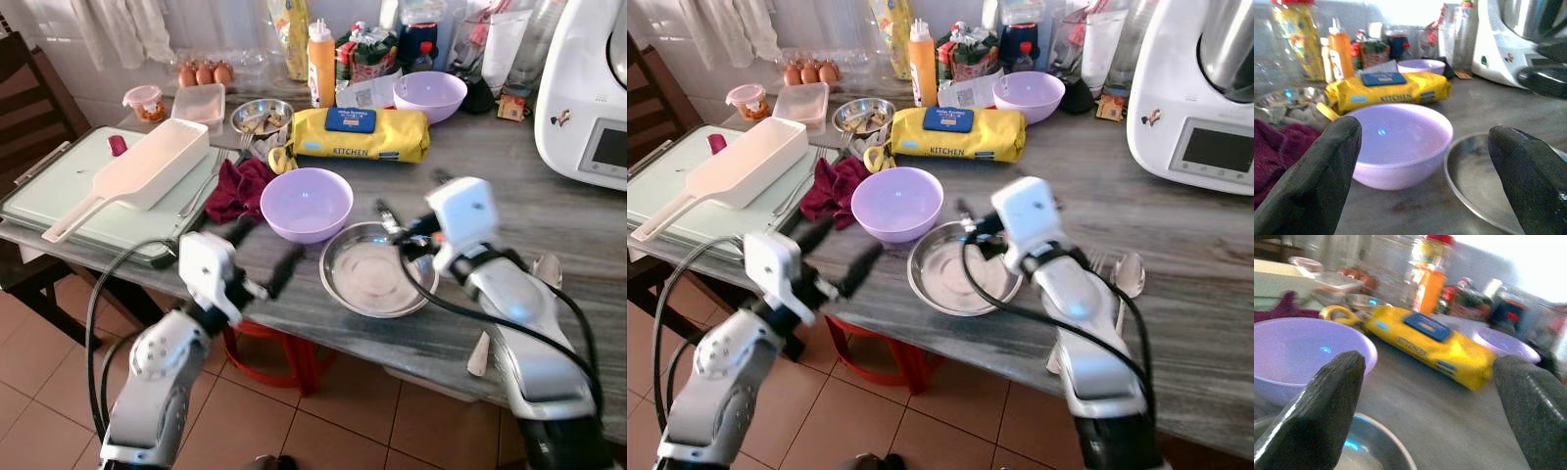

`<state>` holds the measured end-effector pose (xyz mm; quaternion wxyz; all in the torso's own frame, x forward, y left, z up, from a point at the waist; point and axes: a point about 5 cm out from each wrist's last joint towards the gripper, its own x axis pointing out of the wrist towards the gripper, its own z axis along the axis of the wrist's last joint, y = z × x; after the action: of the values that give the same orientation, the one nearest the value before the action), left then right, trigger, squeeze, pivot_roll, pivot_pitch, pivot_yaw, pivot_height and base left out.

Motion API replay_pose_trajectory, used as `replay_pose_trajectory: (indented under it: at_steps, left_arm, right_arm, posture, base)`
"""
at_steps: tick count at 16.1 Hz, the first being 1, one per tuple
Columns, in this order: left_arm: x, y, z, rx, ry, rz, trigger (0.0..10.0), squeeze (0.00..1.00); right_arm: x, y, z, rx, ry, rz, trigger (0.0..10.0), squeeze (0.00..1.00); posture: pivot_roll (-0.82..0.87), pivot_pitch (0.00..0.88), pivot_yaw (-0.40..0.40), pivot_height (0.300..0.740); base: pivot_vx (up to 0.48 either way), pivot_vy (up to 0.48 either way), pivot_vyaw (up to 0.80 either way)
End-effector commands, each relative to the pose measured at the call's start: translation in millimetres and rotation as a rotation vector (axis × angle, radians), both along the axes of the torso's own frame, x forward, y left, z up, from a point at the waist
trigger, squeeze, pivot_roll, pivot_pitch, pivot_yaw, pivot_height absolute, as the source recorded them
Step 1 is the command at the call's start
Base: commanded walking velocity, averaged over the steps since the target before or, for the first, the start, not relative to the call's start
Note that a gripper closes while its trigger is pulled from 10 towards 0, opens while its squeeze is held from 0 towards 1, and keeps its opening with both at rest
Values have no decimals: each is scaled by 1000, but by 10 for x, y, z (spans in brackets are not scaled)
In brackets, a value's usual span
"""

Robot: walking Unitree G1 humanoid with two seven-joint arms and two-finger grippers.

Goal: Setting the table

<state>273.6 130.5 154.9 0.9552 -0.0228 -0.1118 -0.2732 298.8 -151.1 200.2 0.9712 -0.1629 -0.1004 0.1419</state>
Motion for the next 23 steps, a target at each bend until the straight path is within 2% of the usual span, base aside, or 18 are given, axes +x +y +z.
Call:
replay_pose_trajectory:
  at_steps: [1,2,3,4,5,7,10,19,23]
  left_arm:
    - [44,60,-16,21,7,71,10000,0]
    - [66,74,-34,32,16,104,10000,0]
    - [95,94,-64,54,30,165,10000,0]
    - [106,105,-83,75,43,226,10000,0]
    - [108,111,-94,83,50,251,10000,0]
    - [54,40,-174,70,80,237,10000,0]
    - [81,-41,-201,51,107,266,10000,0]
    - [60,-67,-244,61,152,269,10000,0]
    - [14,-76,-255,59,175,227,10000,0]
  right_arm:
    - [-78,-58,23,36,-28,-79,10000,0]
    - [-110,-77,-1,38,-27,-108,10000,0]
    - [-191,-98,-120,75,36,-148,10000,0]
    - [-259,-90,-167,85,35,-151,10000,0]
    - [-287,-79,-195,45,42,-152,10000,0]
    - [-389,-51,-287,90,88,-135,10000,0]
    - [-352,-9,-282,150,114,-146,10000,0]
    - [-311,67,-281,167,133,-117,10000,0]
    - [-344,114,-277,190,121,-101,10000,0]
  posture:
    - [-109,83,97,740]
    - [-119,80,101,740]
    - [-127,77,106,740]
    - [-135,74,111,740]
    - [-137,72,113,740]
    - [-142,61,118,740]
    - [-135,53,120,740]
    - [-120,65,111,740]
    - [-113,72,114,740]
  base:
    - [0,0,0]
    - [0,0,0]
    - [0,0,0]
    - [0,0,0]
    - [0,0,0]
    - [0,0,0]
    - [0,0,-258]
    - [0,0,-767]
    - [0,0,0]
